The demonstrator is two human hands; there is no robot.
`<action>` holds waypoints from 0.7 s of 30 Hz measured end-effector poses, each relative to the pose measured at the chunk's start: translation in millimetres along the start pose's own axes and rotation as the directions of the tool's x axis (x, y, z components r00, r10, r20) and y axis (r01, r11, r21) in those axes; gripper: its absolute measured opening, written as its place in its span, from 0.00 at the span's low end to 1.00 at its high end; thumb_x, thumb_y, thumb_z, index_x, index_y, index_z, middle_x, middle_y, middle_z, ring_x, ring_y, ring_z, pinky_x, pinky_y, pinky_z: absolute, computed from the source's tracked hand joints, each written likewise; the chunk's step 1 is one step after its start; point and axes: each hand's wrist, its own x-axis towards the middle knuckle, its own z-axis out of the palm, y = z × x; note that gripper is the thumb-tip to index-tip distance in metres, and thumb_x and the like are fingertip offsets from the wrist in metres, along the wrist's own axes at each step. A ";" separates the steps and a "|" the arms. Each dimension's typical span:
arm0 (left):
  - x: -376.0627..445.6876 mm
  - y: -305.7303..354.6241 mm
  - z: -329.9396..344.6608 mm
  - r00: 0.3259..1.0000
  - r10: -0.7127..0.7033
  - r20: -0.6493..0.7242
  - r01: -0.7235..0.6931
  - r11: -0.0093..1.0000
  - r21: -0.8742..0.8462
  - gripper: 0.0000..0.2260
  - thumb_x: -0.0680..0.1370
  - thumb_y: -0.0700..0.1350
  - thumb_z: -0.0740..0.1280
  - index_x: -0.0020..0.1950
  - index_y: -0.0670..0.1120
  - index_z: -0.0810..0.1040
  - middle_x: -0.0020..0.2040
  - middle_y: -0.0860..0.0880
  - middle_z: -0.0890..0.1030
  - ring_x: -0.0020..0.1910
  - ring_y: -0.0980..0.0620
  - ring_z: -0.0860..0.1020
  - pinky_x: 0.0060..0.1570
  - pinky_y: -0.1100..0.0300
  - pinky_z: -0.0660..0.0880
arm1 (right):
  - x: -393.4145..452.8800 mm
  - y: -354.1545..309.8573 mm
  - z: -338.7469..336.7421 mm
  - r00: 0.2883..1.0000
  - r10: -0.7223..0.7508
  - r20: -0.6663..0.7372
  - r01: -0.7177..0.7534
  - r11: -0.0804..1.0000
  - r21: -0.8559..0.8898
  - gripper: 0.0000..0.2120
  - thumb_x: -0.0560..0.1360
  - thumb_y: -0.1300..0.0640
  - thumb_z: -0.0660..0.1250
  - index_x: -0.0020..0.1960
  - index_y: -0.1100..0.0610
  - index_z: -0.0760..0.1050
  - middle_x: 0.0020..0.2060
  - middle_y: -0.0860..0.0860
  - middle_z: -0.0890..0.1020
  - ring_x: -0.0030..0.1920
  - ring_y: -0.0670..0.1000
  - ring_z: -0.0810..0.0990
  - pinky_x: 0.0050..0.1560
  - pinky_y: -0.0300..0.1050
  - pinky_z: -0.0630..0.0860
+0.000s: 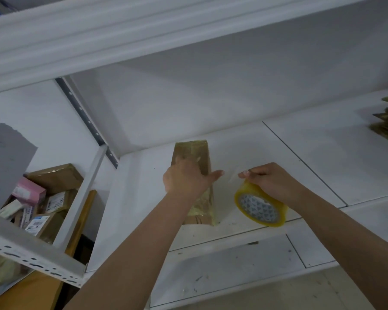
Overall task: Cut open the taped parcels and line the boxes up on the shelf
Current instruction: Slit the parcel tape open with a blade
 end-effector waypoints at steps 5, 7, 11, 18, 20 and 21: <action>1.5 -9.3 -6.9 0.980 0.096 0.174 -0.104 0.994 0.038 0.14 0.75 0.52 0.63 0.59 0.51 0.77 0.46 0.51 0.78 0.46 0.47 0.78 0.48 0.53 0.78 | 1.4 6.3 -2.6 0.999 0.017 -0.045 -0.016 1.000 0.011 0.11 0.77 0.43 0.66 0.50 0.47 0.85 0.47 0.52 0.85 0.48 0.52 0.82 0.61 0.58 0.76; 4.4 -26.0 -17.1 0.958 0.118 0.260 -0.125 0.992 0.011 0.23 0.72 0.44 0.64 0.67 0.56 0.72 0.52 0.51 0.79 0.48 0.48 0.78 0.46 0.55 0.78 | 3.2 9.6 -7.5 0.997 0.032 -0.070 -0.031 0.999 0.014 0.12 0.77 0.43 0.67 0.54 0.47 0.84 0.52 0.51 0.85 0.52 0.53 0.82 0.62 0.57 0.75; 9.8 -37.4 -17.9 0.971 0.106 0.215 -0.088 0.992 -0.093 0.25 0.74 0.48 0.68 0.71 0.55 0.69 0.57 0.51 0.78 0.52 0.49 0.77 0.45 0.59 0.73 | 9.0 8.4 -11.3 0.993 0.064 -0.103 -0.063 0.998 0.006 0.14 0.77 0.44 0.66 0.58 0.49 0.83 0.59 0.52 0.82 0.58 0.54 0.79 0.65 0.57 0.73; 7.6 -30.8 13.4 0.955 0.270 0.122 -0.254 0.958 -0.133 0.24 0.79 0.51 0.65 0.74 0.62 0.66 0.71 0.58 0.72 0.62 0.51 0.77 0.56 0.54 0.77 | 10.2 5.6 -14.6 0.990 0.066 -0.122 -0.066 0.998 0.004 0.12 0.77 0.46 0.67 0.56 0.49 0.84 0.58 0.51 0.82 0.58 0.53 0.79 0.65 0.55 0.73; 13.9 -43.9 5.6 0.928 0.335 0.163 -0.296 0.929 -0.224 0.24 0.77 0.43 0.66 0.72 0.59 0.70 0.72 0.59 0.70 0.67 0.53 0.73 0.61 0.61 0.72 | 9.6 7.0 -17.1 0.989 0.070 -0.131 -0.070 0.998 0.006 0.12 0.77 0.45 0.67 0.55 0.49 0.84 0.56 0.51 0.83 0.57 0.53 0.79 0.64 0.55 0.74; 16.7 -50.3 -1.3 0.921 0.354 0.164 -0.302 0.912 -0.277 0.25 0.75 0.41 0.65 0.71 0.58 0.72 0.71 0.58 0.72 0.67 0.52 0.73 0.62 0.63 0.70 | 9.4 7.7 -17.7 0.988 0.075 -0.135 -0.075 0.997 0.007 0.12 0.77 0.45 0.67 0.55 0.48 0.84 0.56 0.51 0.83 0.56 0.53 0.80 0.64 0.56 0.74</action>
